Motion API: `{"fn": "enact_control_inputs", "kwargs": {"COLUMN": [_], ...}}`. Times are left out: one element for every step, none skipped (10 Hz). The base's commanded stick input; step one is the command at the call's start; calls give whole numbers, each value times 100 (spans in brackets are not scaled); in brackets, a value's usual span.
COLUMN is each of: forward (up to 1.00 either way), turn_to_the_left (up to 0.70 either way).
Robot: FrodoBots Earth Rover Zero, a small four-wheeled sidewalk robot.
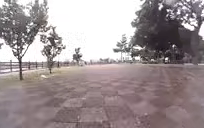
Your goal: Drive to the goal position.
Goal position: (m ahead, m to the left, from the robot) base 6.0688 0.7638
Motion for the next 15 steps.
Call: {"fn": "enact_control_inputs", "kwargs": {"forward": [100,100,100,100,100,100,100,100,100,100,100,100,100,100,100], "turn_to_the_left": [0,0,0,0,0,0,0,0,0,0,0,0,0,0,0]}}
